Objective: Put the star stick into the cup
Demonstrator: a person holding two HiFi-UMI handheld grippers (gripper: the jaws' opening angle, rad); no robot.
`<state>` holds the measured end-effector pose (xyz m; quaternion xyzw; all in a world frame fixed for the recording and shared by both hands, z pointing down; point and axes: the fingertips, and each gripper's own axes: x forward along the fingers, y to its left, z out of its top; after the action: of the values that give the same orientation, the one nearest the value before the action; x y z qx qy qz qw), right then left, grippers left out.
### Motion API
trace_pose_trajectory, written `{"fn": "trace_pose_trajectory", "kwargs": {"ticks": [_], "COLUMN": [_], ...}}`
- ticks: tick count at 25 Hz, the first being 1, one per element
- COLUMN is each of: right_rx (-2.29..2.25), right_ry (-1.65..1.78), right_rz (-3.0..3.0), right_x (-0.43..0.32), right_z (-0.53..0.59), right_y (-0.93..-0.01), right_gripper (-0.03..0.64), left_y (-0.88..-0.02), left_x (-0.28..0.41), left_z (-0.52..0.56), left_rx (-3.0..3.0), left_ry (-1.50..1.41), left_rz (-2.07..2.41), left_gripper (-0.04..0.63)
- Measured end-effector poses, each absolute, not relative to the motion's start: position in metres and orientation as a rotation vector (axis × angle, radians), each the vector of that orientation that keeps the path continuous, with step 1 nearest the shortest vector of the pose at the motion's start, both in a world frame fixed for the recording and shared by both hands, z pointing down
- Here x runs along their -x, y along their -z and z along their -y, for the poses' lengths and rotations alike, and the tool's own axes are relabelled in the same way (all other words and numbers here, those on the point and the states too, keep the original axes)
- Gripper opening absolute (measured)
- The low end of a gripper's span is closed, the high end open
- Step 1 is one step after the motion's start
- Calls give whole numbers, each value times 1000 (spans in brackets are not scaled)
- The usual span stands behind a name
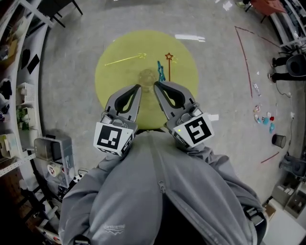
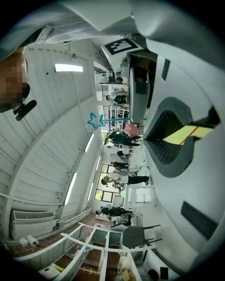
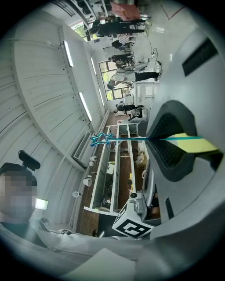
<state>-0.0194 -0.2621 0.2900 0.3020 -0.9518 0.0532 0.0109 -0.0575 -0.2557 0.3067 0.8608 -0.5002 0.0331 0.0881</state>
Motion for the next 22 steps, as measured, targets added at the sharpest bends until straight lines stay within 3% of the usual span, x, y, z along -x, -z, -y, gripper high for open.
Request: {"fn": "trace_pose_trajectory", "kwargs": {"ticks": [22], "right_rx": [-1066], "right_ry": [-248], "right_rz": [2930], "right_x": [39], "right_z": [319], "right_y": [-345], "right_gripper": [35], "left_y": [-365], "left_x": [71], "left_z": [298], "left_rx": [-2570], "left_ry": [-117], "left_rz": [1357], "left_gripper": [17]}}
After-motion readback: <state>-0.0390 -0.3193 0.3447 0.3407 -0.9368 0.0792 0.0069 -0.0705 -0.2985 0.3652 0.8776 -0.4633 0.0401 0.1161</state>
